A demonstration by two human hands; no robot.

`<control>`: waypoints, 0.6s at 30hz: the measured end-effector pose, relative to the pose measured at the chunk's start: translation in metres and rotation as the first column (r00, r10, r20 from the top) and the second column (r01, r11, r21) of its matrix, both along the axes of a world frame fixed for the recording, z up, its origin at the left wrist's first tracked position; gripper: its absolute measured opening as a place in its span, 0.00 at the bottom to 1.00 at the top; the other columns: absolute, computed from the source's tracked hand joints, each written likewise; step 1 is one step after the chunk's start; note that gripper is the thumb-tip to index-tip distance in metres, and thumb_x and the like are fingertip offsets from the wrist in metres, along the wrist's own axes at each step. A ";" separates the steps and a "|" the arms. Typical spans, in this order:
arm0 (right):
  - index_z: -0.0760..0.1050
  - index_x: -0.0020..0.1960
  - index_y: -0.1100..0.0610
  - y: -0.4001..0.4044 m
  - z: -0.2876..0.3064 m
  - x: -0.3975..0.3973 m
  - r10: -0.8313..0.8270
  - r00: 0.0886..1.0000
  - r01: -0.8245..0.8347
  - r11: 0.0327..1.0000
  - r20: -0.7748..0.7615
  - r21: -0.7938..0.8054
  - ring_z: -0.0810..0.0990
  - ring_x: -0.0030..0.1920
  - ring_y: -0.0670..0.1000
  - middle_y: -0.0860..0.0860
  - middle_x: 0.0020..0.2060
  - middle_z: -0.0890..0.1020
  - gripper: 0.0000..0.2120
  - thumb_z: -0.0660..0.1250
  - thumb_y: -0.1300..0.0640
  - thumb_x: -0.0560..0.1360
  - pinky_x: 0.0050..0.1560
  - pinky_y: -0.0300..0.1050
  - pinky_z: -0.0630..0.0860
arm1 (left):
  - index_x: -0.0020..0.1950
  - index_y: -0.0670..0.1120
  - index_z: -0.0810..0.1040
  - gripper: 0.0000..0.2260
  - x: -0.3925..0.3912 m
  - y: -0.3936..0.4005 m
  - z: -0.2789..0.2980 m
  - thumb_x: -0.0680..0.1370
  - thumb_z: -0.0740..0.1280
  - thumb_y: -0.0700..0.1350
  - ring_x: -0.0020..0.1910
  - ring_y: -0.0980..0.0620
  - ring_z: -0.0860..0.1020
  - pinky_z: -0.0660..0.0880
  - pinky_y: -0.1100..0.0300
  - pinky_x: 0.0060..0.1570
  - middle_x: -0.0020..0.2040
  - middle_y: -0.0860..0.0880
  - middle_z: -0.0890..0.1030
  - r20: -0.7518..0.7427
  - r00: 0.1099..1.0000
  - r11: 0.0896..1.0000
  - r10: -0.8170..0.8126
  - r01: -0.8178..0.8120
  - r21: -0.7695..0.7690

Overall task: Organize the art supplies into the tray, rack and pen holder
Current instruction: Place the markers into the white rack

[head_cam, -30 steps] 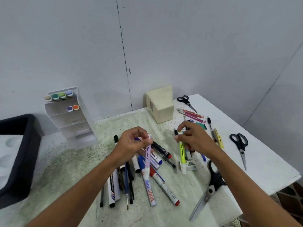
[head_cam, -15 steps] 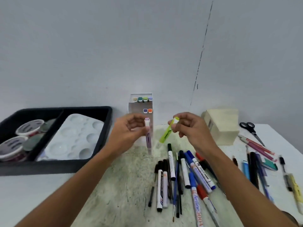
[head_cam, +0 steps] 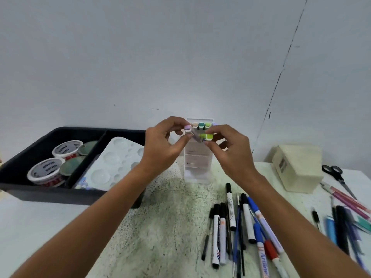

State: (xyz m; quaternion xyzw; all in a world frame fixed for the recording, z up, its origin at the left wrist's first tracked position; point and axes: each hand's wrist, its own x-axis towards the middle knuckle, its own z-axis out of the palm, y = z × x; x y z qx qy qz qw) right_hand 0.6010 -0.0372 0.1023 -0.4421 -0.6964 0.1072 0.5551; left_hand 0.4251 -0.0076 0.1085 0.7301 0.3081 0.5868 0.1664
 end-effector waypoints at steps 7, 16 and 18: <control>0.80 0.52 0.59 0.007 0.001 0.001 -0.049 0.997 0.047 0.998 0.058 0.028 0.78 0.40 0.45 0.47 0.44 0.82 0.10 0.72 0.66 0.72 0.36 0.28 0.70 | 0.47 0.47 0.79 0.09 -0.006 0.007 0.001 0.71 0.74 0.37 0.35 0.61 0.75 0.63 0.77 0.36 0.43 0.56 0.82 -0.111 0.990 0.986 0.083 -0.066 0.150; 0.80 0.55 0.58 0.011 -0.003 0.000 -0.040 0.994 0.040 0.999 0.097 0.003 0.78 0.40 0.42 0.47 0.47 0.83 0.10 0.71 0.61 0.73 0.38 0.28 0.70 | 0.46 0.44 0.81 0.07 -0.003 0.010 -0.005 0.71 0.74 0.37 0.35 0.63 0.73 0.63 0.76 0.36 0.41 0.60 0.79 -0.152 0.977 0.977 0.152 -0.124 0.176; 0.80 0.56 0.58 0.011 -0.004 0.000 -0.055 0.993 0.056 0.998 0.103 -0.011 0.78 0.39 0.42 0.47 0.46 0.83 0.11 0.71 0.59 0.74 0.38 0.28 0.70 | 0.47 0.45 0.81 0.06 0.000 0.010 -0.012 0.71 0.73 0.39 0.36 0.62 0.74 0.62 0.75 0.36 0.39 0.58 0.79 -0.198 0.965 0.978 0.170 -0.141 0.152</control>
